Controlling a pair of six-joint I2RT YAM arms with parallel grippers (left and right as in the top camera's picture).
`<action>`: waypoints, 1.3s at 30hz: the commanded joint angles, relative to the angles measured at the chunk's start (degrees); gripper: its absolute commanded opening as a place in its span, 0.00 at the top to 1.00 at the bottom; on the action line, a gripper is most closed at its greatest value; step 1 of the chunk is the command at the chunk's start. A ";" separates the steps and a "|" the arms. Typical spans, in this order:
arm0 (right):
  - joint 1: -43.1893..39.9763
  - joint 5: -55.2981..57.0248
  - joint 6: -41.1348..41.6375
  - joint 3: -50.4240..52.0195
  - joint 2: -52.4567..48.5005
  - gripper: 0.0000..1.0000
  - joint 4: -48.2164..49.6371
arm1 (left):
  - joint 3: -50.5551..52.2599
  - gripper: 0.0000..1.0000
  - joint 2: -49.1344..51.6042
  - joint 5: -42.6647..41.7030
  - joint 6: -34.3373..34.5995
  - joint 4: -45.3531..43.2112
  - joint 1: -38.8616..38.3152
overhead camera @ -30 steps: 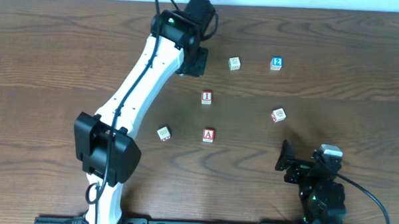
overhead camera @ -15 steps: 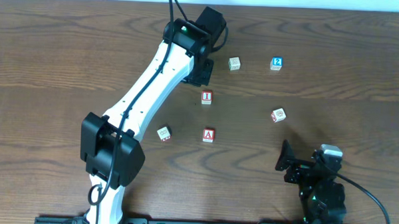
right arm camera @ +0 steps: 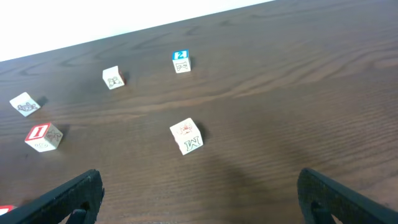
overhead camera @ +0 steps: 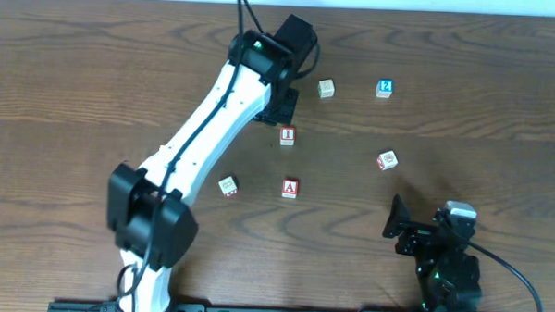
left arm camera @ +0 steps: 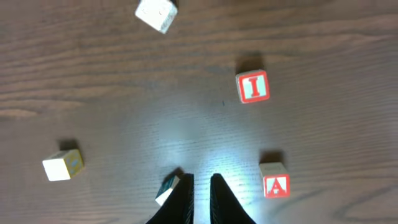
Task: Spell out Ai2
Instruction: 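Move left gripper down onto the red 'A' block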
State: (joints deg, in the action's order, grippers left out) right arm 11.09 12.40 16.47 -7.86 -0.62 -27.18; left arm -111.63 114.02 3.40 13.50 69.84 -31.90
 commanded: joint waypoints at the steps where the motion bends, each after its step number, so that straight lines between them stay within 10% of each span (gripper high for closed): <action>1: -0.31 0.22 -0.46 0.17 0.31 0.01 0.02 | 7.78 0.88 -6.43 -0.87 -0.02 -3.91 0.02; 16: -0.31 0.22 -0.46 0.17 0.31 0.01 0.02 | 40.41 0.80 -19.12 -8.87 11.43 -24.24 -5.05; 29: -0.31 0.22 -0.46 0.17 0.31 0.01 0.02 | 42.18 0.45 -18.78 -7.80 16.57 -28.65 -10.51; 39: -0.31 0.22 -0.46 0.17 0.31 0.01 0.02 | 42.21 0.45 -12.46 -7.87 16.50 -32.11 -10.95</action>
State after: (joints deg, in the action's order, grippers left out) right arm 11.09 12.43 16.45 -7.86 -0.62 -27.18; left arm -69.58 98.65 -5.39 29.39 38.26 -42.54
